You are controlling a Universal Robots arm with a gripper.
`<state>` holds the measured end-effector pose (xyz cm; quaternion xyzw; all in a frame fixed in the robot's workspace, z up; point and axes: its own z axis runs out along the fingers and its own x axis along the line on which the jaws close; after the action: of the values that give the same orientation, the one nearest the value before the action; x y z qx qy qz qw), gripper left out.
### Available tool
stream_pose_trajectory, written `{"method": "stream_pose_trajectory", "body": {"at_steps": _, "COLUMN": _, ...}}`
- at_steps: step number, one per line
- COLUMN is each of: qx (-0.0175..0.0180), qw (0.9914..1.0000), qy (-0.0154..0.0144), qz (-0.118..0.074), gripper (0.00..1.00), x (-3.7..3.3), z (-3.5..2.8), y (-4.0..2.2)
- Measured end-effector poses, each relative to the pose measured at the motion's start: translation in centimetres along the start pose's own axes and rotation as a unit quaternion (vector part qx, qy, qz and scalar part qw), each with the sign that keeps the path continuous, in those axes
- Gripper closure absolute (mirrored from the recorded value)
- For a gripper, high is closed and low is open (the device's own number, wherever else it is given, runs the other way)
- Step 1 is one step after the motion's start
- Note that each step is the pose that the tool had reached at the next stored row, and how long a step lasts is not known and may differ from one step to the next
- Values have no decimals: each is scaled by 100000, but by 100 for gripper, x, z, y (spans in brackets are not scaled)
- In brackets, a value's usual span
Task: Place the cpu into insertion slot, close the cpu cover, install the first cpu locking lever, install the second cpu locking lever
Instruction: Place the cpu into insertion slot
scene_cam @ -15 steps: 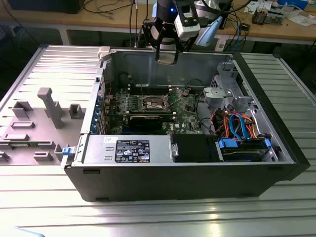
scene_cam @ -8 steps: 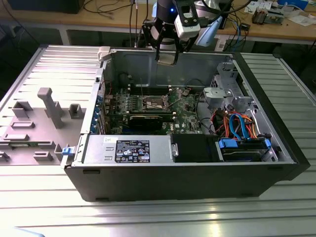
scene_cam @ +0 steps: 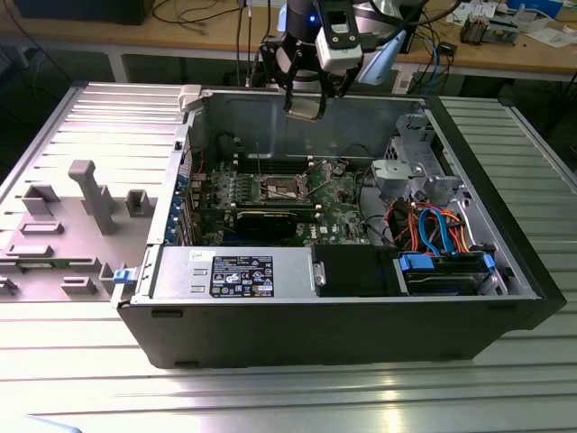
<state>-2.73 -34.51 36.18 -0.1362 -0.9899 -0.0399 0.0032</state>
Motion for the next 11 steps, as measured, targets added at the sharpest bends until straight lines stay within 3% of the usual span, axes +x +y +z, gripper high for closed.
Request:
{"method": "stream_pose_trajectory", "body": {"at_steps": 5, "qx": -30, "qw": 99931, "qy": -302, "qz": 3713, "gripper": 45, "x": 0, "z": 4, "y": 0}}
{"method": "stream_pose_trajectory", "body": {"at_steps": 11, "qx": -51, "qw": 99861, "qy": -424, "qz": 5245, "gripper": 45, "x": 0, "z": 4, "y": 0}}
